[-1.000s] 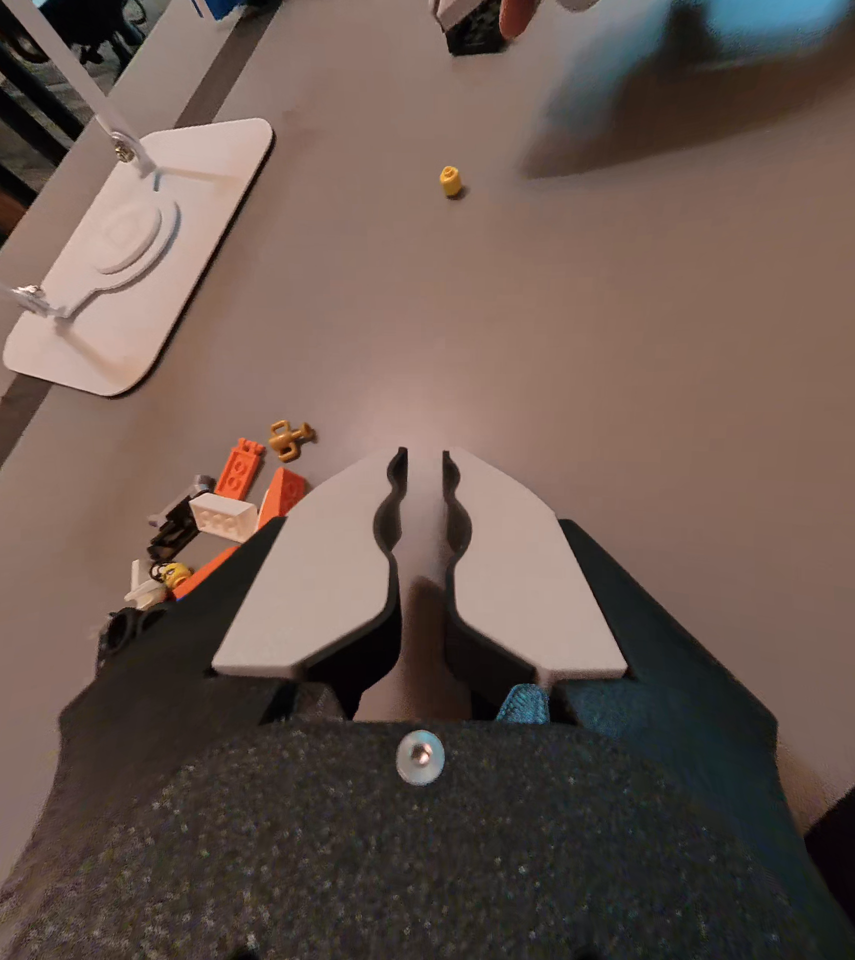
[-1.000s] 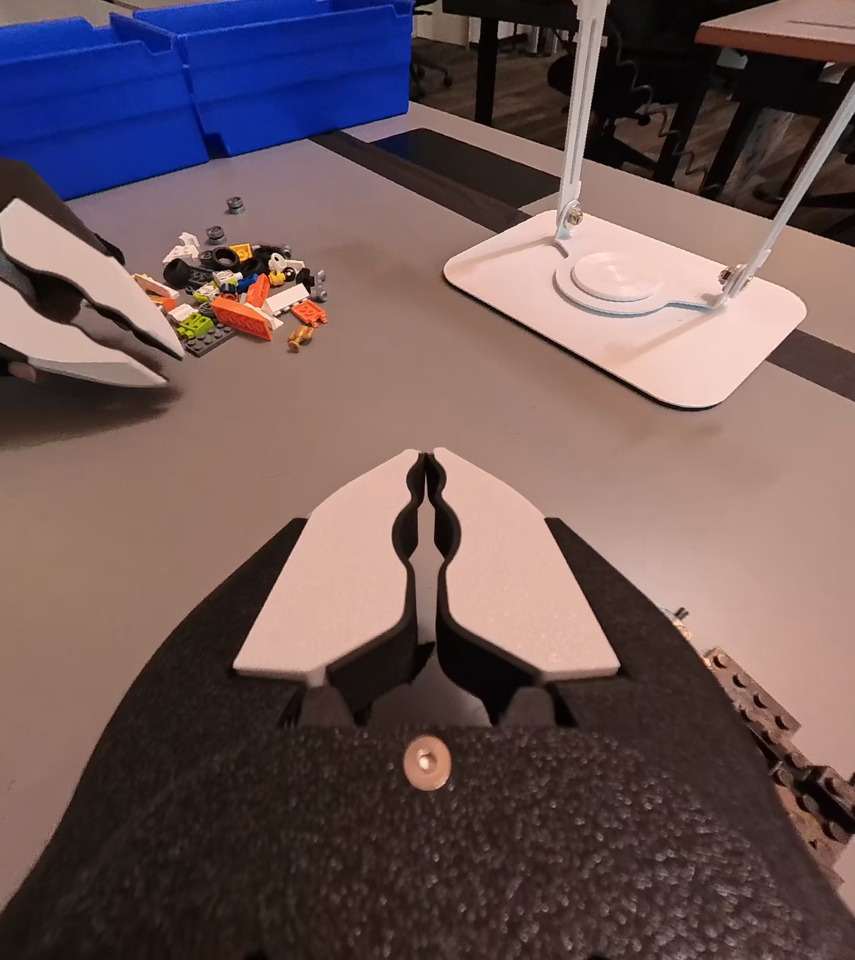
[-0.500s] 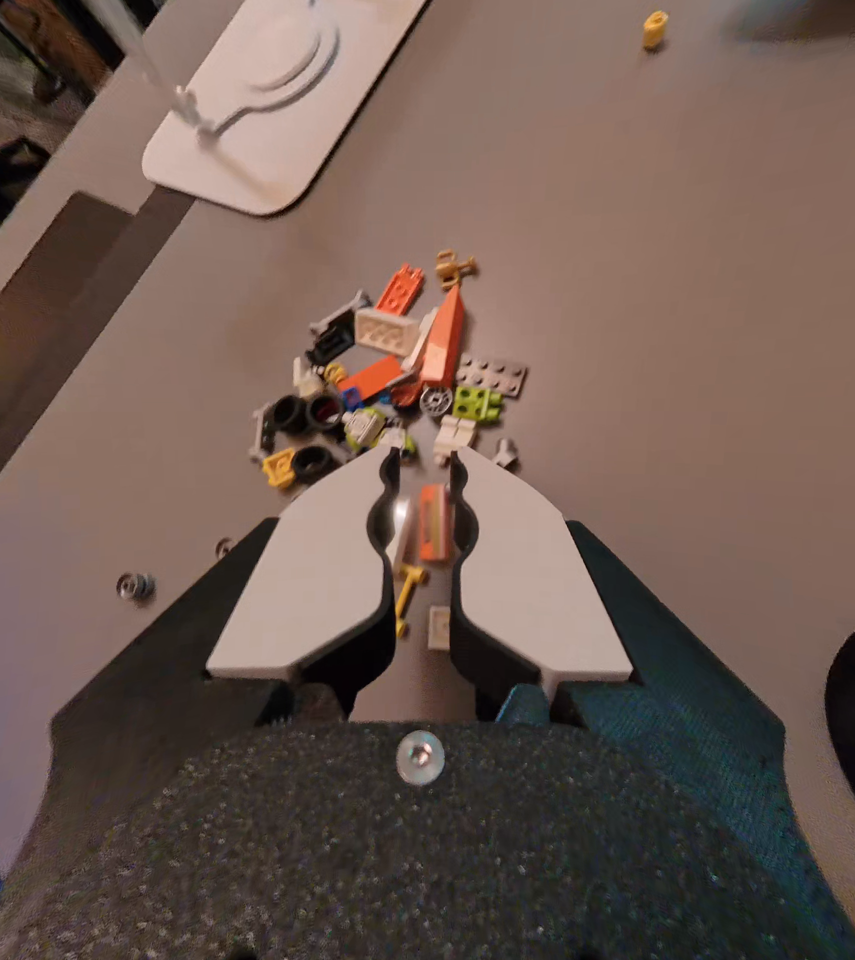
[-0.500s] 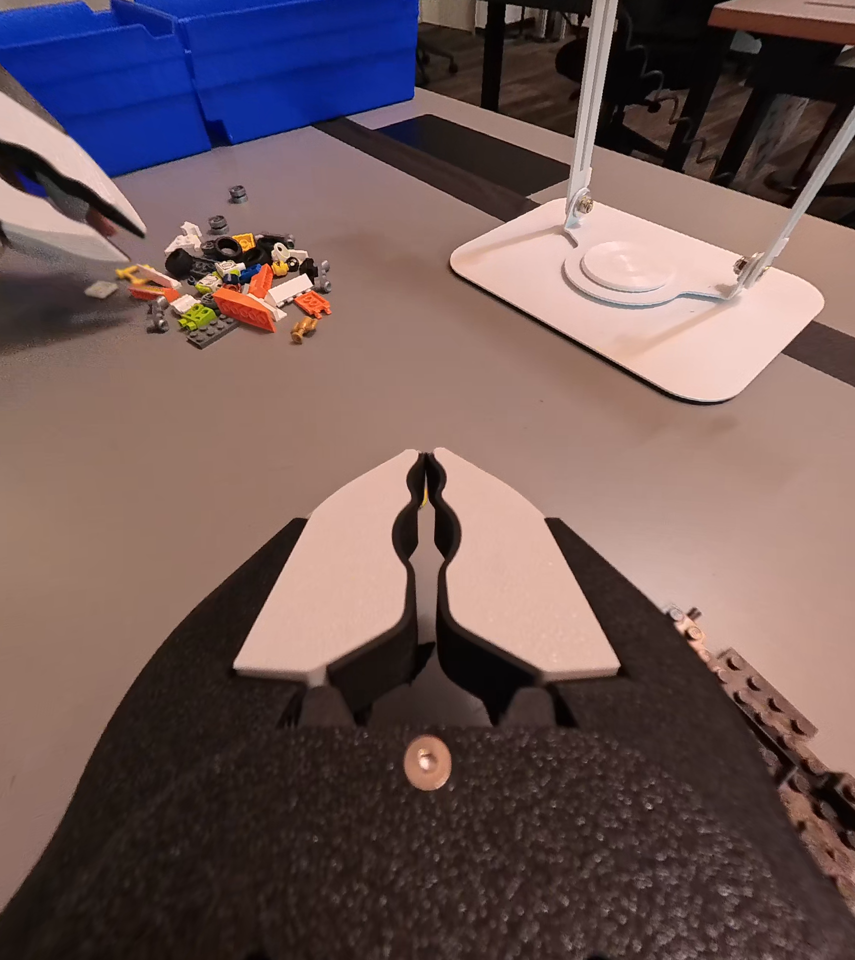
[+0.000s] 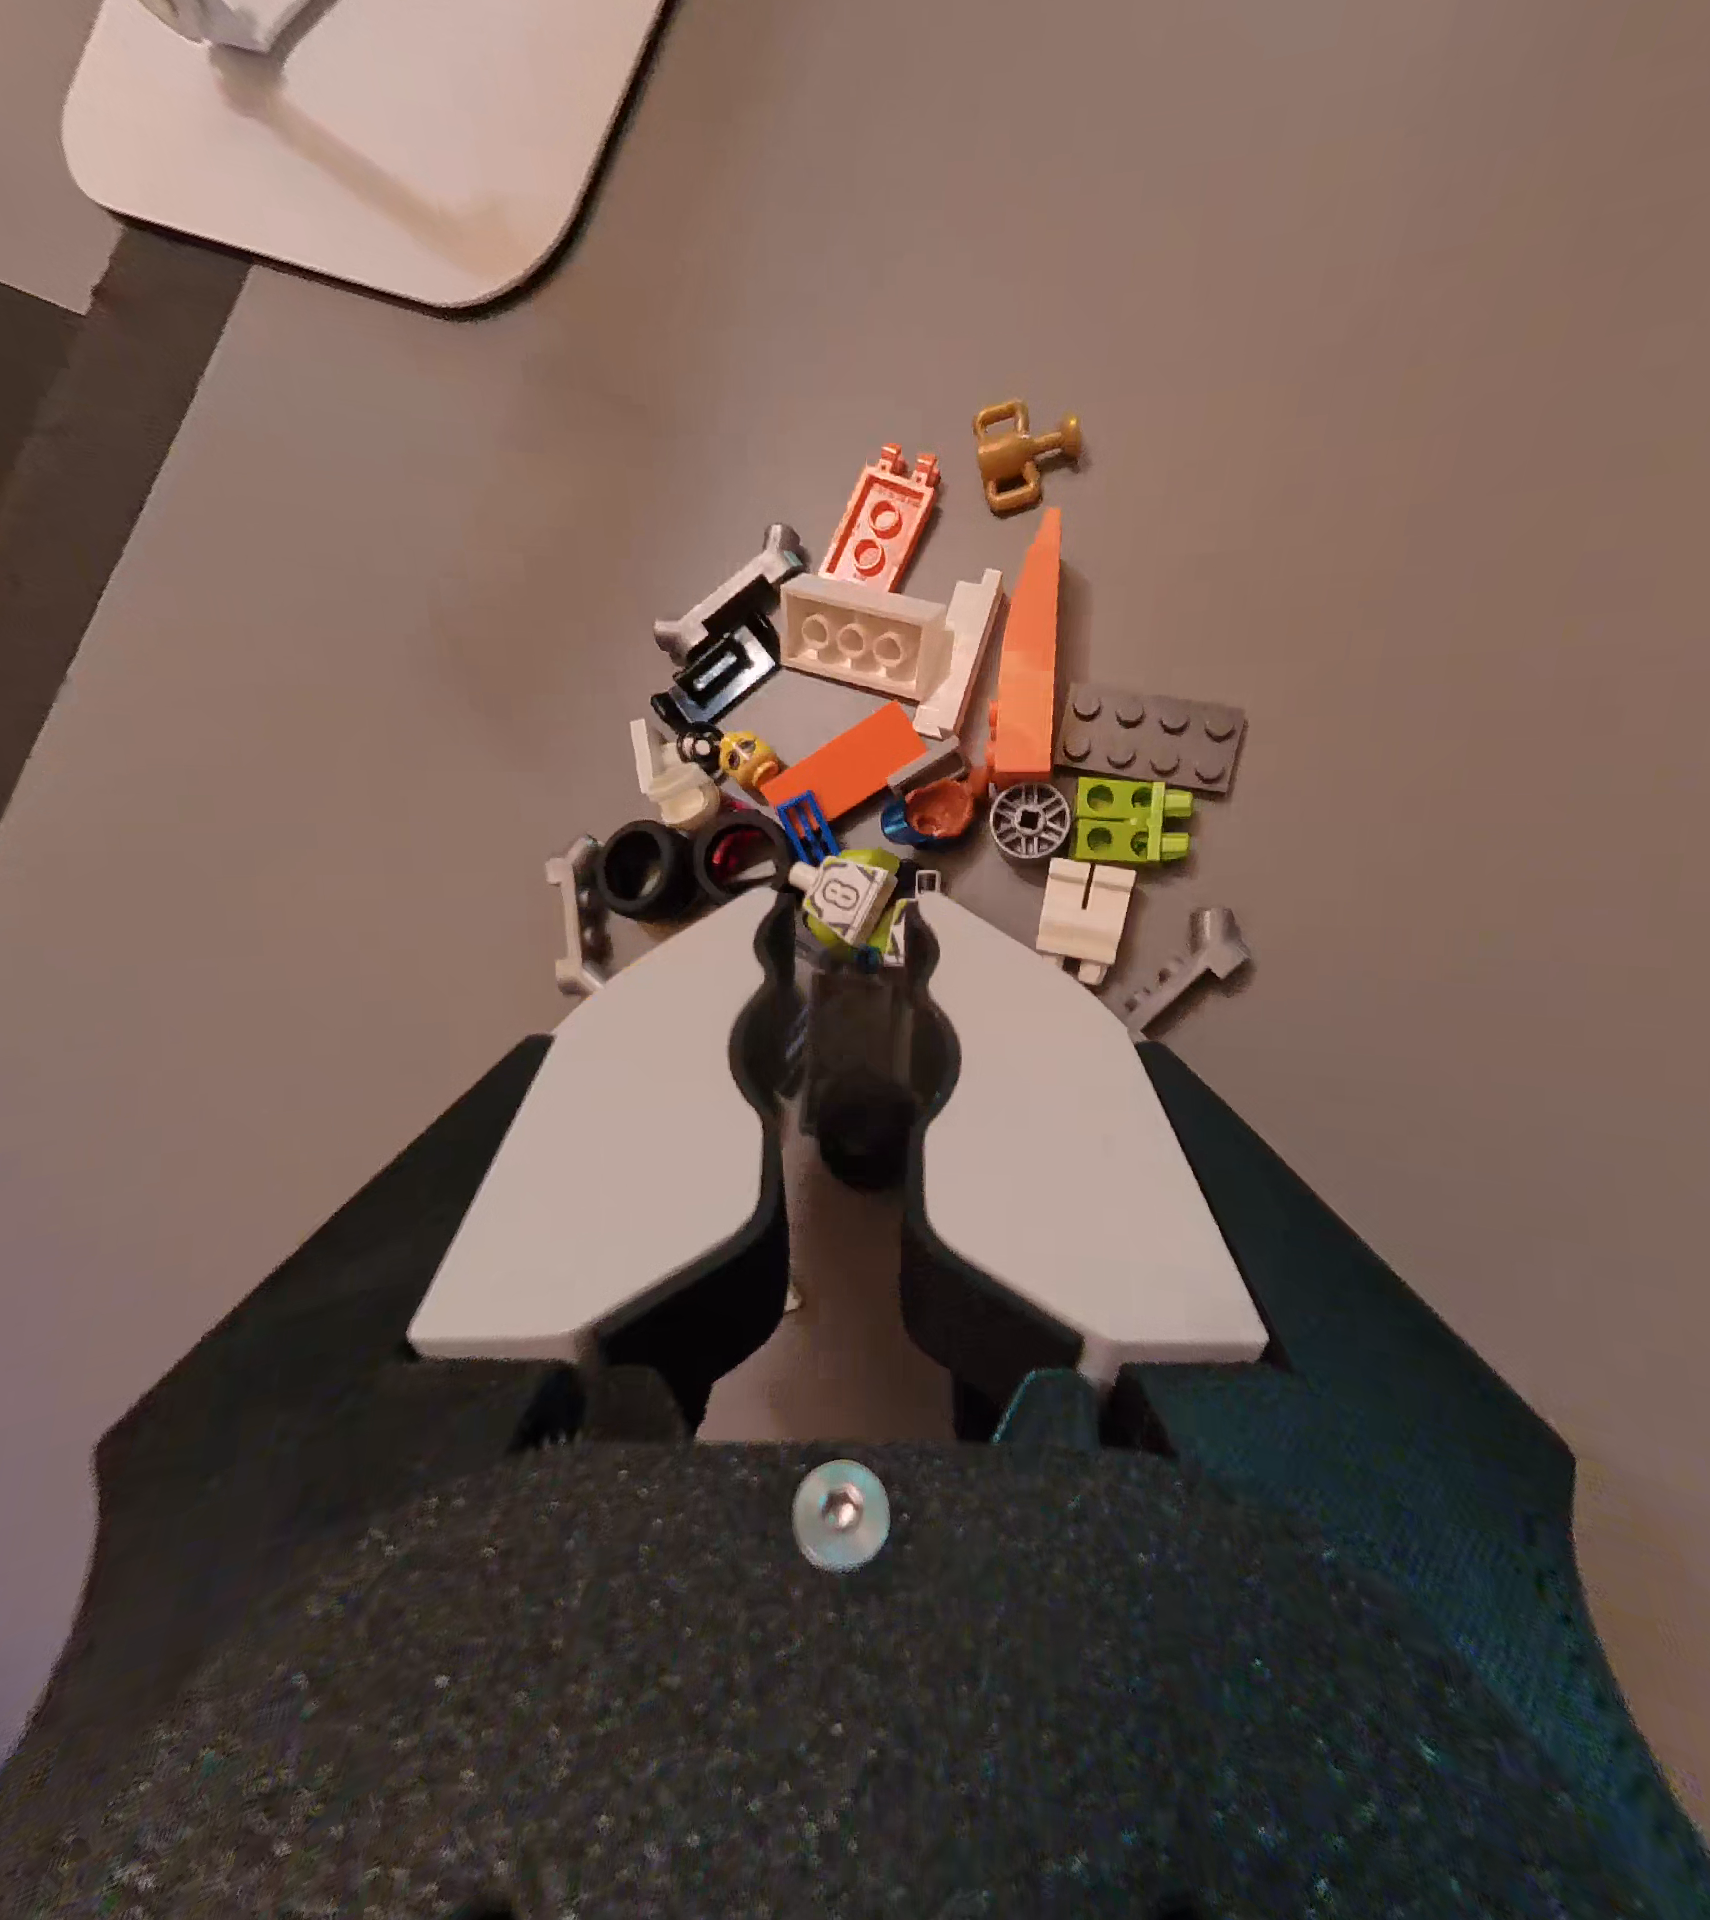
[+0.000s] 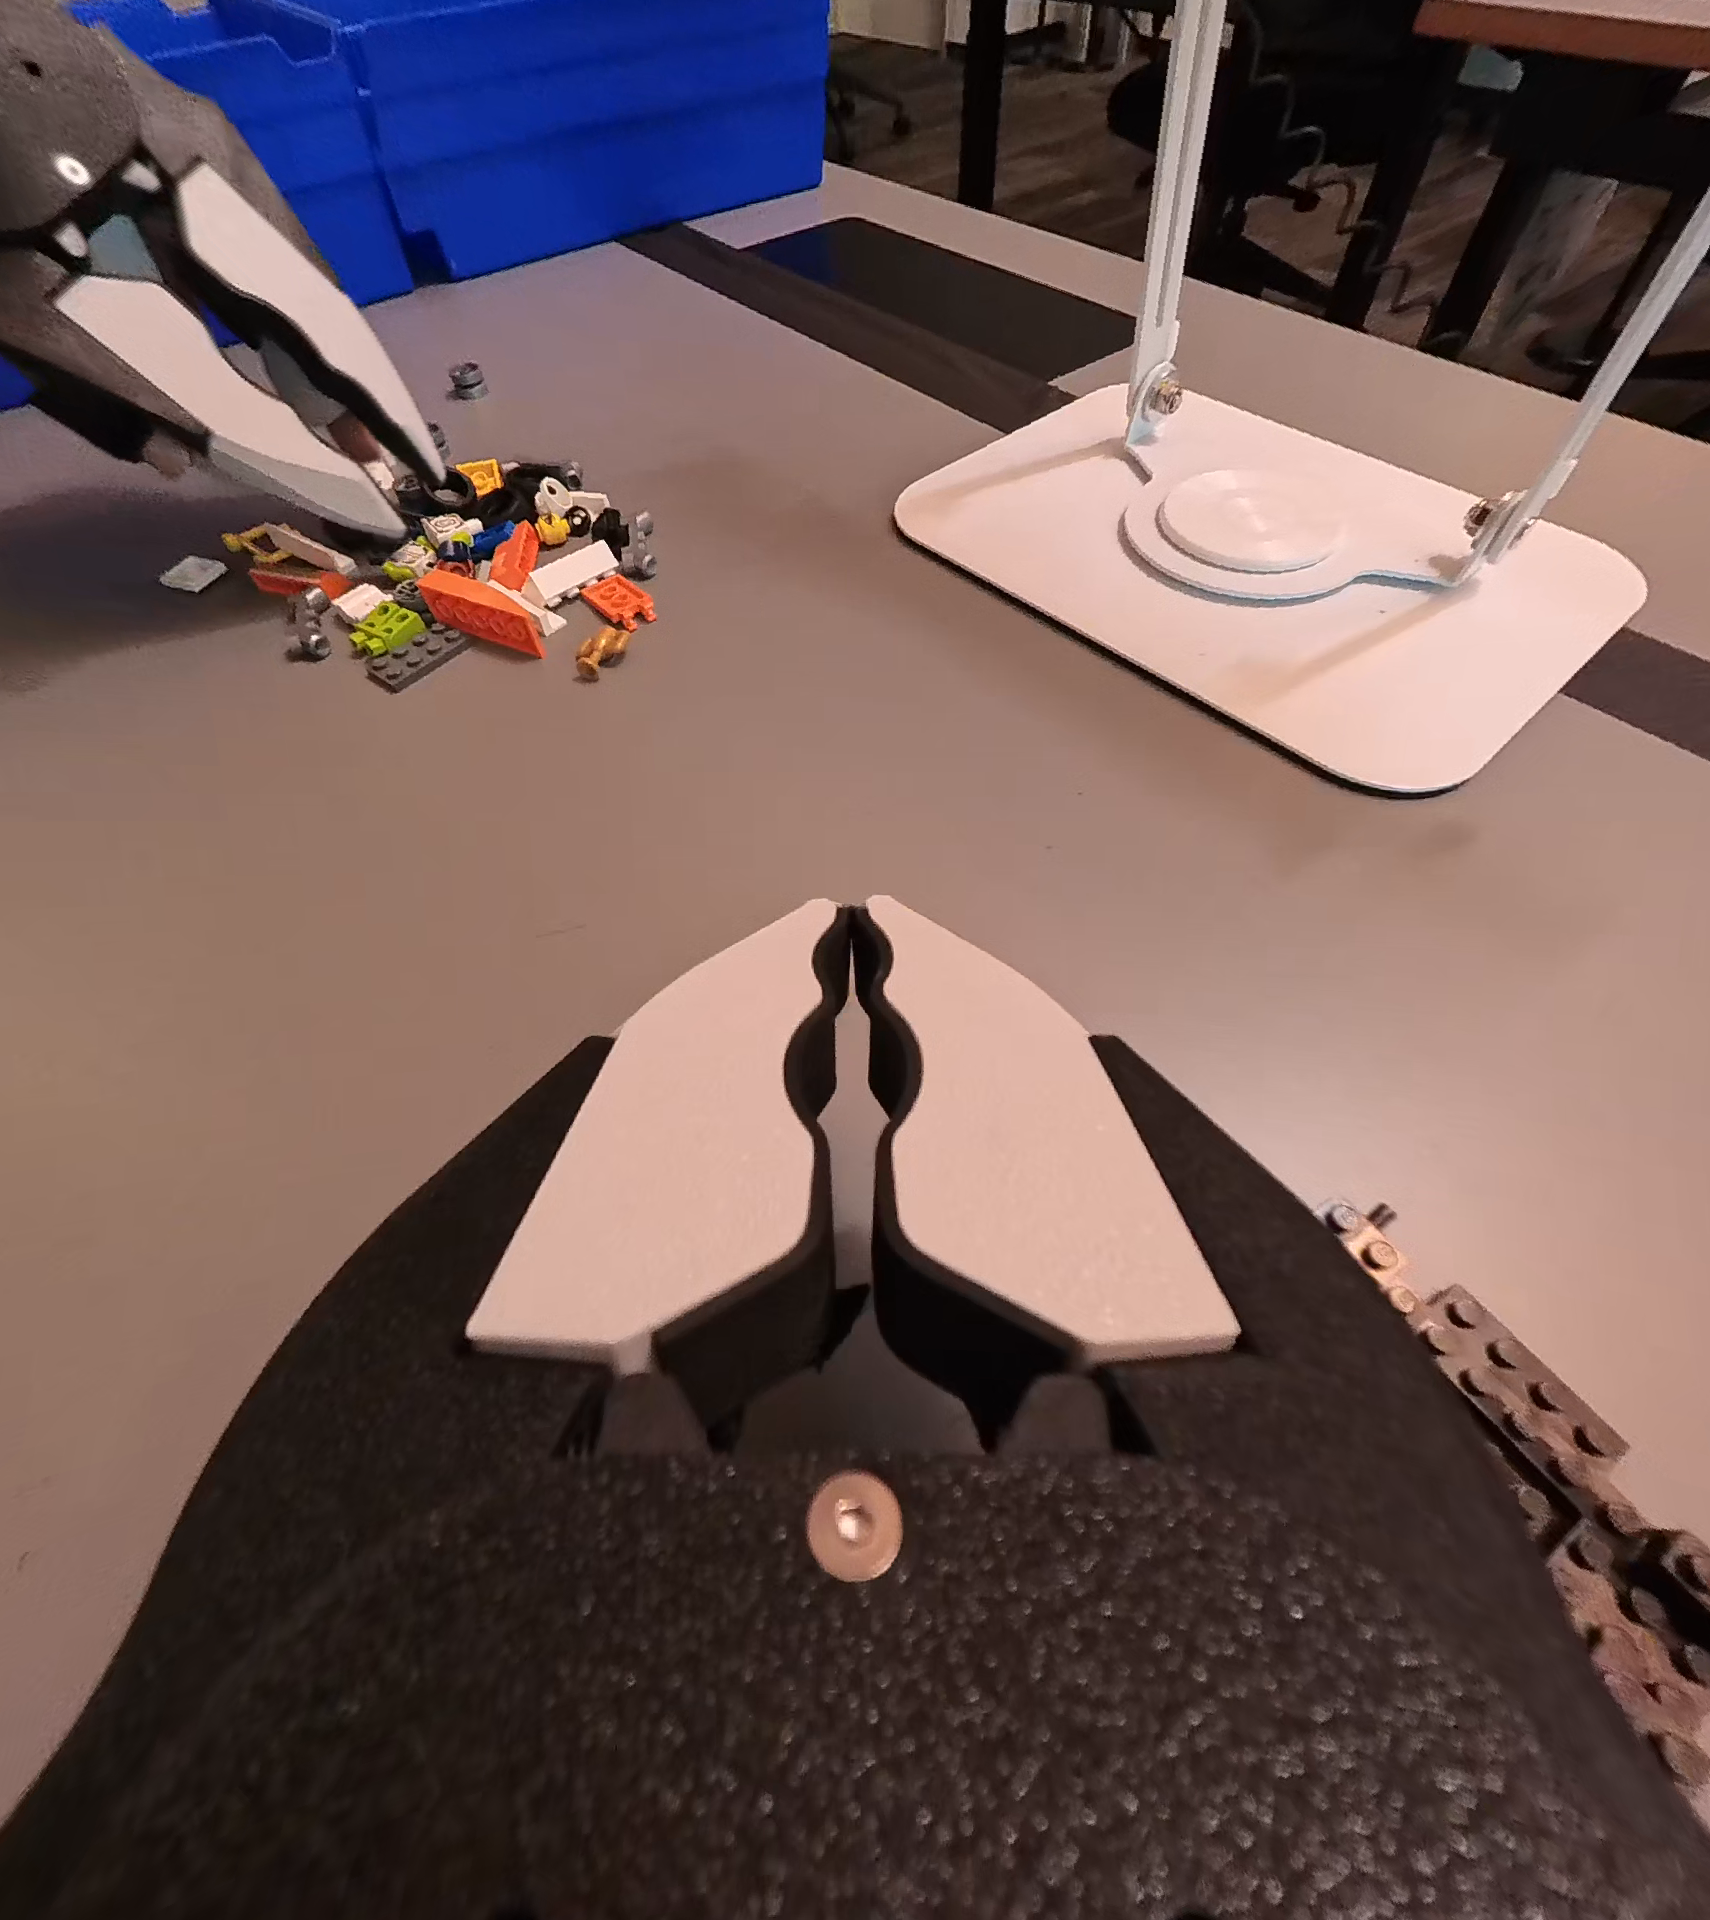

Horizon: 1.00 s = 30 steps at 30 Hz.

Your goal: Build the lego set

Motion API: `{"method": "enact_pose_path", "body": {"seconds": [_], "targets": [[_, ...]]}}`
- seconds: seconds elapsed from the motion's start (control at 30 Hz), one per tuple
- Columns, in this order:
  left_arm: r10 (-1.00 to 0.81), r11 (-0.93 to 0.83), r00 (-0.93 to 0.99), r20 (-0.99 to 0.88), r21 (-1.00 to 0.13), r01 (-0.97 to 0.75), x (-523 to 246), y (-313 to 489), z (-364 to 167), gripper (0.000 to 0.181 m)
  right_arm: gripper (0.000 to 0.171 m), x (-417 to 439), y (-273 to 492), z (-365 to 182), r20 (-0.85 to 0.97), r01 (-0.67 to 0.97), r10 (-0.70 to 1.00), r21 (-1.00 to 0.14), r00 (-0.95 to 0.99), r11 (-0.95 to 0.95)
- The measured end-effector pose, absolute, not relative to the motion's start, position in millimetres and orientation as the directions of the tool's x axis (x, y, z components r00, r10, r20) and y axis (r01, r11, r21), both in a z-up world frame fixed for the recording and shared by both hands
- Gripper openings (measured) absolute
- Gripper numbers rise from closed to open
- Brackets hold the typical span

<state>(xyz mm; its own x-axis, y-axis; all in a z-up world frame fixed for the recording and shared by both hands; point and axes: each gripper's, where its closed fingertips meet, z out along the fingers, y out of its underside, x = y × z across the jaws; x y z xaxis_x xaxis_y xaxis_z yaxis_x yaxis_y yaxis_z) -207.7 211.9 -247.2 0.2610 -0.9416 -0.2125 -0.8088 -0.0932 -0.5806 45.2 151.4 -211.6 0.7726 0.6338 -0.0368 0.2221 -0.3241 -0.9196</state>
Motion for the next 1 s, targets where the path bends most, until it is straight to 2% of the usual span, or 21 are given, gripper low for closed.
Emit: {"method": "enact_pose_path", "body": {"seconds": [0.1, 0.33, 0.47, 0.8, 1.0], "targets": [[-0.953, -0.098, 0.234, -0.190, -0.539, -0.837, -207.1, 214.4, -254.8, 0.020, 0.000, 46.2, 151.6, -211.3, -0.039, 0.220, 0.633, -0.920, 0.773, -0.325], [-0.955, -0.094, 0.220, -0.197, -0.504, -0.859, -207.4, 220.5, -256.5, 0.008, 0.000, 46.4, 151.4, -211.8, -0.042, 0.220, 0.636, -0.919, 0.771, -0.328], [-0.944, -0.093, 0.245, -0.222, -0.534, -0.841, -208.0, 224.5, -248.8, 0.003, 0.000, 46.0, 150.9, -211.5, -0.041, 0.221, 0.637, -0.919, 0.770, -0.327], [-0.872, 0.021, 0.257, -0.416, -0.557, -0.830, -199.2, 215.9, -223.8, 0.002, 0.000, 44.1, 150.8, -214.5, -0.045, 0.225, 0.640, -0.915, 0.767, -0.335], [-0.859, 0.127, 0.140, -0.492, -0.471, -0.873, -183.1, 183.1, -228.1, 0.003, 0.000, 42.9, 150.0, -214.1, -0.041, 0.230, 0.642, -0.915, 0.766, -0.332]]}}
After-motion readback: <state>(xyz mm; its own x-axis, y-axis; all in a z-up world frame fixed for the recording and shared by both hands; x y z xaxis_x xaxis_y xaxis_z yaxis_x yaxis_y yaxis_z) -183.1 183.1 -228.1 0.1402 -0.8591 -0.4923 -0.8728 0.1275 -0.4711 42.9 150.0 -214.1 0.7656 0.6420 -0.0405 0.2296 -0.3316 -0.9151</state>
